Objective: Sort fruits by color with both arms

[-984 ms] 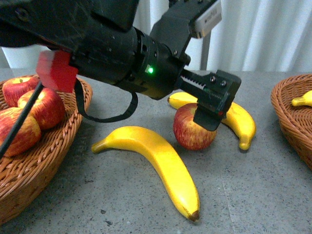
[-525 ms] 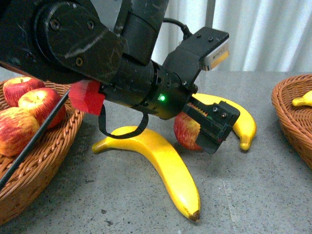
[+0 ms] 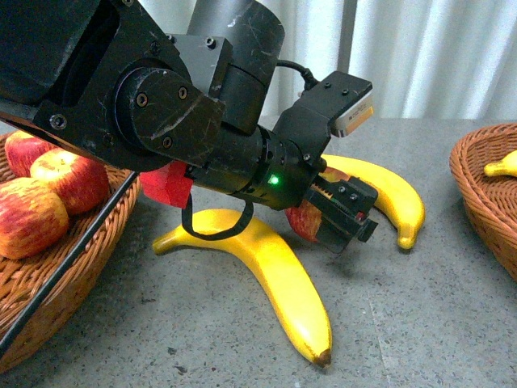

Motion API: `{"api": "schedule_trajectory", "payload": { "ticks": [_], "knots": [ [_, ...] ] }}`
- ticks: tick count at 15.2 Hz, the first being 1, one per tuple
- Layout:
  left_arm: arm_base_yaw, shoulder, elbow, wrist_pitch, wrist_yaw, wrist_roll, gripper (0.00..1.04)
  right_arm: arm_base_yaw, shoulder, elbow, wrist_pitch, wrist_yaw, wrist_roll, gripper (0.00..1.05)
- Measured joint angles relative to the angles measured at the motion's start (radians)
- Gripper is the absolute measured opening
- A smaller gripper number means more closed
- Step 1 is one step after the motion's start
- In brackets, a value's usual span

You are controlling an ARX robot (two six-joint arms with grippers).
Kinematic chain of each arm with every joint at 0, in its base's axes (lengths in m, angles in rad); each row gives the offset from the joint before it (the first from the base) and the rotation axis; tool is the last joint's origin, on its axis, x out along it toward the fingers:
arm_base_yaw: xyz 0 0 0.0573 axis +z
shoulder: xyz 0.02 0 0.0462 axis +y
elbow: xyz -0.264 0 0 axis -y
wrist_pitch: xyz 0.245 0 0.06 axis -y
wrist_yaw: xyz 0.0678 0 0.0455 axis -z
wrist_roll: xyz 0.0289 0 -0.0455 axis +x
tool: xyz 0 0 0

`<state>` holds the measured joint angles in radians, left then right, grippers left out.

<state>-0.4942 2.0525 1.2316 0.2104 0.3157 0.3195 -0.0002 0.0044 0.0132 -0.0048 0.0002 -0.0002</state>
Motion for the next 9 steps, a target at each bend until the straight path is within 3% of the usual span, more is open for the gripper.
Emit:
{"api": "schedule_trajectory", "payload": {
  "ticks": [2, 4, 6, 9],
  "knots": [
    [0.001, -0.061, -0.044, 0.043, -0.045, -0.015, 0.72, 0.000, 0.000, 0.000, 0.000, 0.000, 0.000, 0.98],
    [0.011, -0.196, -0.117, 0.150, -0.160, -0.054, 0.72, 0.000, 0.000, 0.000, 0.000, 0.000, 0.000, 0.98],
    [0.033, -0.355, -0.219, 0.242, -0.313, -0.083, 0.71, 0.000, 0.000, 0.000, 0.000, 0.000, 0.000, 0.98],
    [0.173, -0.609, -0.478, 0.335, -0.596, -0.153, 0.71, 0.000, 0.000, 0.000, 0.000, 0.000, 0.000, 0.98]
  ]
}}
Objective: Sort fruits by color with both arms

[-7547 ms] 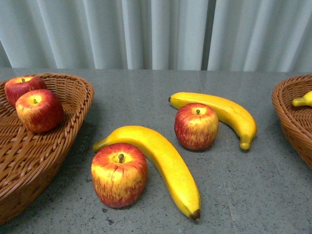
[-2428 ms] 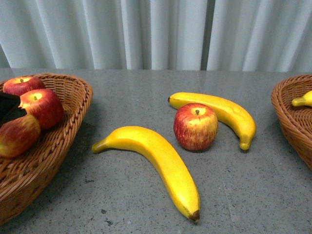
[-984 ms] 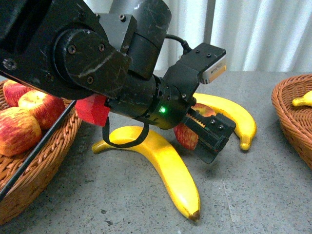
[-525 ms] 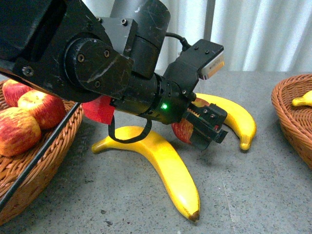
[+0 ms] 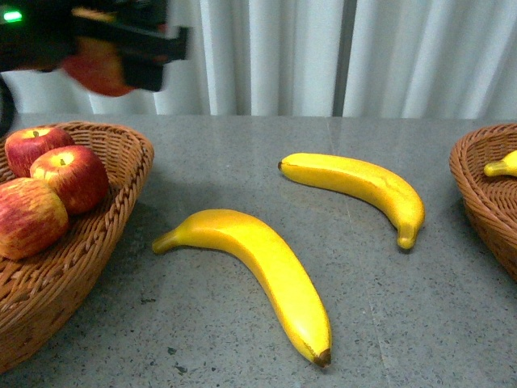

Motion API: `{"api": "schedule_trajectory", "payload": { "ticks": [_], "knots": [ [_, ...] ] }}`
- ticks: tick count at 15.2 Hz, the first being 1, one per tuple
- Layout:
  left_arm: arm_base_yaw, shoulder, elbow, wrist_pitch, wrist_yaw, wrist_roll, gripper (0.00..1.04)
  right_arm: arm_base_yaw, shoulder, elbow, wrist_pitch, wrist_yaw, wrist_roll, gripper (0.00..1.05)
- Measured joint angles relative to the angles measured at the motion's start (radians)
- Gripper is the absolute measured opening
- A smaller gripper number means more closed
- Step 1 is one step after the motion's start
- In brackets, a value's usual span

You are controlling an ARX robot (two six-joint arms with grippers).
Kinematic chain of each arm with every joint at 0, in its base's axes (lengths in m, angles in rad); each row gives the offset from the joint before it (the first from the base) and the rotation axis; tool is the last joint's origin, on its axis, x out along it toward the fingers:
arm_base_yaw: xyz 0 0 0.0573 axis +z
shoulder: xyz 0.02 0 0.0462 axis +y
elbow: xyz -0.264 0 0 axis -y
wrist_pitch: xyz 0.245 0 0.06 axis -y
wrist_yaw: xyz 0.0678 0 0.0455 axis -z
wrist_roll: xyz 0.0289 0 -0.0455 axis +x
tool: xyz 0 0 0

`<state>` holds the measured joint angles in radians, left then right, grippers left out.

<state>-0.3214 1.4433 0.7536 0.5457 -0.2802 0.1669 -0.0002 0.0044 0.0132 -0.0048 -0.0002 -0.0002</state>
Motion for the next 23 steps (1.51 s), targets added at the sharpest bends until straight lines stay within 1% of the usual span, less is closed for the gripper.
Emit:
{"api": "schedule_trajectory", "payload": {
  "ticks": [1, 2, 3, 4, 5, 6, 7, 9, 12, 13, 14, 15, 16, 17, 19, 20, 21, 22, 23],
  "knots": [
    [0.064, -0.064, -0.084, 0.001, -0.063, -0.037, 0.71, 0.000, 0.000, 0.000, 0.000, 0.000, 0.000, 0.98],
    [0.103, -0.107, -0.155, 0.010, -0.138, -0.061, 0.71, 0.000, 0.000, 0.000, 0.000, 0.000, 0.000, 0.98],
    [0.105, -0.128, -0.203, 0.004, -0.143, -0.087, 0.71, 0.000, 0.000, 0.000, 0.000, 0.000, 0.000, 0.98],
    [0.093, -0.131, -0.243, 0.002, -0.126, -0.118, 0.71, 0.000, 0.000, 0.000, 0.000, 0.000, 0.000, 0.98],
    [0.084, -0.129, -0.266, 0.001, -0.119, -0.138, 0.82, 0.000, 0.000, 0.000, 0.000, 0.000, 0.000, 0.98],
    [0.078, -0.141, -0.270, 0.012, -0.098, -0.167, 0.99, 0.000, 0.000, 0.000, 0.000, 0.000, 0.000, 0.98],
    [0.061, -0.177, -0.272, 0.034, -0.062, -0.175, 0.98, 0.000, 0.000, 0.000, 0.000, 0.000, 0.000, 0.98],
    [0.048, -0.277, -0.296, 0.039, -0.048, -0.162, 0.98, 0.000, 0.000, 0.000, 0.000, 0.000, 0.000, 0.98],
    [0.073, -0.407, -0.353, -0.016, -0.052, -0.137, 0.98, 0.000, 0.000, 0.000, 0.000, 0.000, 0.000, 0.98],
    [0.092, -0.454, -0.380, -0.003, -0.037, -0.129, 0.97, 0.000, 0.000, 0.000, 0.000, 0.000, 0.000, 0.98],
    [0.136, -0.510, -0.423, 0.040, 0.047, -0.140, 0.88, 0.000, 0.000, 0.000, 0.000, 0.000, 0.000, 0.98],
    [0.213, -0.607, -0.486, 0.019, 0.145, -0.146, 0.75, 0.000, 0.000, 0.000, 0.000, 0.000, 0.000, 0.98],
    [0.274, -0.674, -0.546, 0.006, 0.213, -0.157, 0.63, 0.000, 0.000, 0.000, 0.000, 0.000, 0.000, 0.98],
    [0.309, -0.694, -0.564, 0.003, 0.255, -0.159, 0.56, 0.000, 0.000, 0.000, 0.000, 0.000, 0.000, 0.98],
    [0.323, -0.730, -0.588, -0.003, 0.267, -0.161, 0.37, 0.000, 0.000, 0.000, 0.000, 0.000, 0.000, 0.98],
    [0.322, -0.768, -0.612, -0.014, 0.279, -0.161, 0.25, 0.000, 0.000, 0.000, 0.000, 0.000, 0.000, 0.98],
    [0.320, -0.792, -0.628, -0.024, 0.280, -0.161, 0.16, 0.000, 0.000, 0.000, 0.000, 0.000, 0.000, 0.98],
    [0.320, -0.827, -0.648, -0.043, 0.279, -0.161, 0.01, 0.000, 0.000, 0.000, 0.000, 0.000, 0.000, 0.98],
    [0.320, -0.861, -0.663, -0.062, 0.280, -0.163, 0.01, 0.000, 0.000, 0.000, 0.000, 0.000, 0.000, 0.98]
  ]
}}
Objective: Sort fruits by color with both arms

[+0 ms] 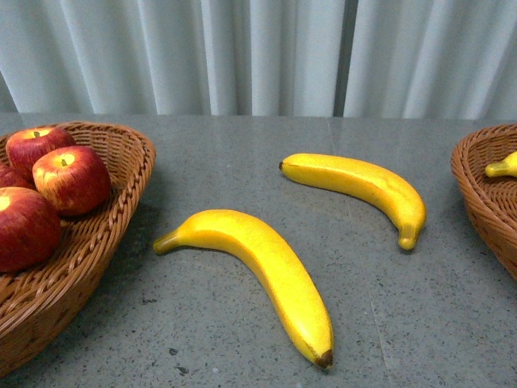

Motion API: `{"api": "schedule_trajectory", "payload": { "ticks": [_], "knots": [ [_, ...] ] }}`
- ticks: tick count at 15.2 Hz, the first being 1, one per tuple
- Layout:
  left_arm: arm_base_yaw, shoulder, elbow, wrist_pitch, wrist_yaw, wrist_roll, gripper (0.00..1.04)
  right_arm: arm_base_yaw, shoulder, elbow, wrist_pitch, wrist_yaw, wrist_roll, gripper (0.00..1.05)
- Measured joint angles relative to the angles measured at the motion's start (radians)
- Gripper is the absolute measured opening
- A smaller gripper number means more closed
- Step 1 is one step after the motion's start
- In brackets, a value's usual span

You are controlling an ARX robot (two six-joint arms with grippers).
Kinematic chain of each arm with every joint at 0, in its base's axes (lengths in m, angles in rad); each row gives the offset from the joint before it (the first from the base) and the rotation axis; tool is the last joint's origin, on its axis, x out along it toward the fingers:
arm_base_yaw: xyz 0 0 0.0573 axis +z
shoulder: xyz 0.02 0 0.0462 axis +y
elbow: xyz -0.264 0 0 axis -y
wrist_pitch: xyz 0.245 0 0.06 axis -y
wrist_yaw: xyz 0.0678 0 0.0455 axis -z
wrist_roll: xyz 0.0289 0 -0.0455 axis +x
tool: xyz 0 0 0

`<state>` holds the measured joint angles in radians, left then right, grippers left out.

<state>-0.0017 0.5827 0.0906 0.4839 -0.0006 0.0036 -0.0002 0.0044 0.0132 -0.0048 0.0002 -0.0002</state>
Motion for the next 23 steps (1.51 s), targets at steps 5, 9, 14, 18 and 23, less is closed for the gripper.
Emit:
{"api": "schedule_trajectory", "payload": {
  "ticks": [5, 9, 14, 18, 23],
  "knots": [
    [0.000, -0.170, -0.050, -0.116, 0.000, 0.000, 0.01, 0.000, 0.000, 0.000, 0.000, 0.000, 0.000, 0.98],
    [0.000, -0.283, -0.076, -0.180, 0.000, 0.000, 0.01, 0.000, 0.000, 0.000, 0.000, 0.000, 0.000, 0.98],
    [0.000, -0.523, -0.076, -0.482, 0.002, 0.000, 0.01, 0.000, 0.000, 0.000, 0.000, 0.000, 0.000, 0.98],
    [0.000, -0.573, -0.076, -0.485, 0.000, -0.001, 0.01, 0.000, 0.000, 0.000, 0.000, 0.000, 0.000, 0.98],
    [0.000, -0.573, -0.076, -0.489, 0.000, -0.003, 0.22, 0.000, 0.000, 0.000, 0.001, 0.000, 0.000, 0.98]
  ]
}}
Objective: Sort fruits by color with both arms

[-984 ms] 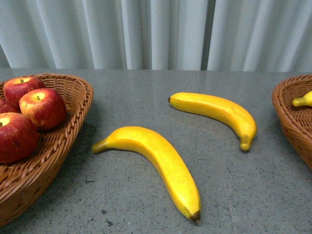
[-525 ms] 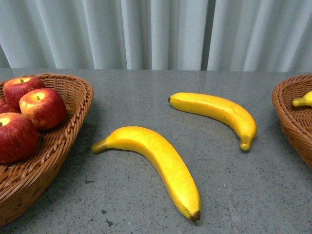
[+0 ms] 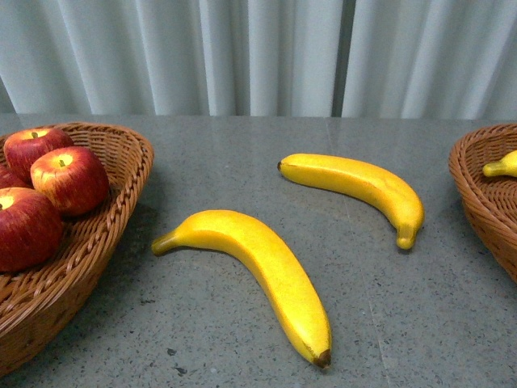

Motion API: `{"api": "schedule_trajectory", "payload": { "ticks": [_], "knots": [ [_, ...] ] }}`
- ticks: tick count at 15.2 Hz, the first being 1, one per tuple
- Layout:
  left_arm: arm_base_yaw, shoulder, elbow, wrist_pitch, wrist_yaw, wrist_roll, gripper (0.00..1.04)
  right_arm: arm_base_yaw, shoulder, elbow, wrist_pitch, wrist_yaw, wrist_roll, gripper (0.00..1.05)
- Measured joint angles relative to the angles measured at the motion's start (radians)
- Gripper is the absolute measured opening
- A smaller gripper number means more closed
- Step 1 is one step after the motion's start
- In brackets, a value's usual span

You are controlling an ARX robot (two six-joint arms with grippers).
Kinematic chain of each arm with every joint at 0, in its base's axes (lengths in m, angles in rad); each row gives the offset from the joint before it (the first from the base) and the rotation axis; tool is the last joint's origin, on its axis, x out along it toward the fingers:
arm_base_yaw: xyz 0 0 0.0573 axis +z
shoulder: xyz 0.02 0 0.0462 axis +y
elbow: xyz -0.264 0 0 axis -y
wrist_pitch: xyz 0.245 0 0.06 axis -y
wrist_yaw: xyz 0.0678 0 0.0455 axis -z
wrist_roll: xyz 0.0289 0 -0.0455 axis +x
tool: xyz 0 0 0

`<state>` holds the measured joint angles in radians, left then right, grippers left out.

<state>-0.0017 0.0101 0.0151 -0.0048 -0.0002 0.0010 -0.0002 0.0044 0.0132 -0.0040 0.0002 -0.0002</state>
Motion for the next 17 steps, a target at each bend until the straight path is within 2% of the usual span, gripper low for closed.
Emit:
{"api": "schedule_trajectory", "payload": {
  "ticks": [3, 5, 8, 10, 11, 13, 14, 15, 16, 17],
  "knots": [
    [0.000, 0.000, 0.000, 0.000, 0.000, 0.000, 0.33, 0.000, 0.000, 0.000, 0.000, 0.000, 0.000, 0.98],
    [0.000, 0.000, 0.000, 0.000, 0.000, 0.000, 0.51, 0.000, 0.000, 0.000, 0.000, 0.000, 0.000, 0.98],
    [0.000, 0.000, 0.000, 0.000, 0.000, 0.000, 0.83, 0.000, 0.000, 0.000, 0.000, 0.000, 0.000, 0.98],
    [0.000, 0.000, 0.000, 0.000, 0.000, 0.001, 1.00, 0.000, 0.000, 0.000, 0.000, 0.000, 0.000, 0.98],
    [0.000, 0.000, 0.000, 0.000, 0.000, 0.000, 0.97, 0.000, 0.000, 0.000, 0.000, 0.000, 0.000, 0.98],
    [0.000, 0.000, 0.000, 0.000, 0.000, 0.000, 0.98, 0.000, 0.000, 0.000, 0.000, 0.000, 0.000, 0.98],
    [0.000, 0.000, 0.000, 0.000, -0.001, 0.000, 0.98, -0.023, 0.015, 0.010, -0.039, -0.065, 0.021, 0.98],
    [0.000, 0.000, 0.000, 0.001, 0.002, 0.000, 0.98, -0.089, 0.156, 0.039, 0.008, -0.244, 0.083, 0.98],
    [0.000, 0.000, 0.000, 0.001, 0.000, 0.000, 0.98, -0.036, 0.354, 0.099, 0.185, -0.320, 0.141, 0.98],
    [0.000, 0.000, 0.000, 0.001, -0.002, 0.000, 0.98, 0.034, 0.485, 0.150, 0.317, -0.326, 0.156, 0.98]
  ]
}}
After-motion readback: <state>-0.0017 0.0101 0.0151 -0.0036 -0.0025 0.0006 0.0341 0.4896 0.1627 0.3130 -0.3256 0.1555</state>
